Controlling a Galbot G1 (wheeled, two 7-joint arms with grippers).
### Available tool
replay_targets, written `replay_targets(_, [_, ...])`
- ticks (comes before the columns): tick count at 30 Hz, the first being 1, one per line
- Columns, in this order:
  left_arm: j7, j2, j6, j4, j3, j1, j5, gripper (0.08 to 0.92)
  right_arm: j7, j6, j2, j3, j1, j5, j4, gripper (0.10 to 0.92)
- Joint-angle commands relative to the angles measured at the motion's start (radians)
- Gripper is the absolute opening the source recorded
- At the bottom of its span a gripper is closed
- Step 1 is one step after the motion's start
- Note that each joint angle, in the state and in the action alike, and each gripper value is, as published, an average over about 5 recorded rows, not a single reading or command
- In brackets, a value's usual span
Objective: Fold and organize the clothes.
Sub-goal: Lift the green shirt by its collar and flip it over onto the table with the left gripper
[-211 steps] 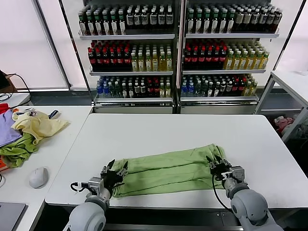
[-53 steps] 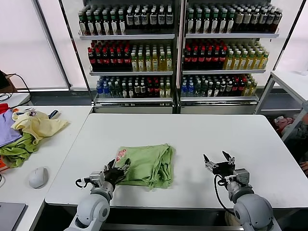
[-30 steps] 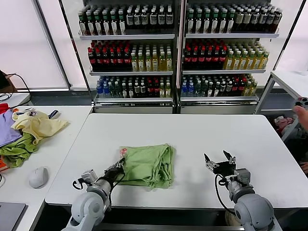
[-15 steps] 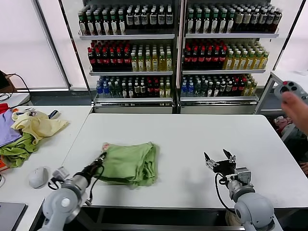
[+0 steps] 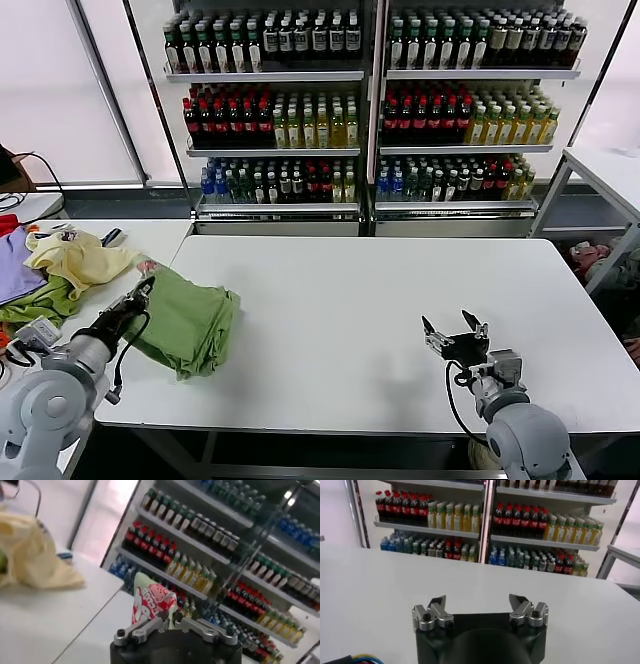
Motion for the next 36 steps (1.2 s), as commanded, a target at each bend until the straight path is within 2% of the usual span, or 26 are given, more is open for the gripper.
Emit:
replay_targets(1, [-0.027,-0.158,-0.005,-0.070,0.435,-0.067,0.472,0.110,0.001,-0.002,0.002,0.019,-0.017,-0.001,0.016,0.823])
replay_targets(7, [-0.059,-0.307,0.004,0.037,0.659,-0.186,0.588,0.110,0.000,-0.002,0.009,0.031,-0.031,-0.009,0.022,0.823])
replay_targets(15, [-0.093,-0.475,-0.011,0.289,0.799,-0.287,0.702,0.110,-0.002,-0.002,-0.004,0.056,-0.035,-0.002,0.028,0.823])
replay_targets(19, [-0.087,-0.520,-0.023,0.375,0.845,-0.306,0.767,0.110,-0.004,-0.001,-0.014,0.066,-0.033,0.007,0.029,0.823])
replay_targets(25, [-0.017,-0.519,-0.094,0.382,0.895,-0.290,0.854,0.138,-0.003,0.002,-0.021,0.063,-0.016,0.020,0.027,0.823])
replay_targets(31, [0.007,-0.485,-0.171,0.294,0.886,-0.249,0.821,0.299,0.007,0.019,-0.013,0.032,0.012,0.033,0.028,0.823])
replay_targets(36, [0.020,-0.401,-0.192,0.140,0.826,-0.176,0.767,0.446,0.035,0.035,0.005,-0.031,0.051,0.051,0.024,0.823])
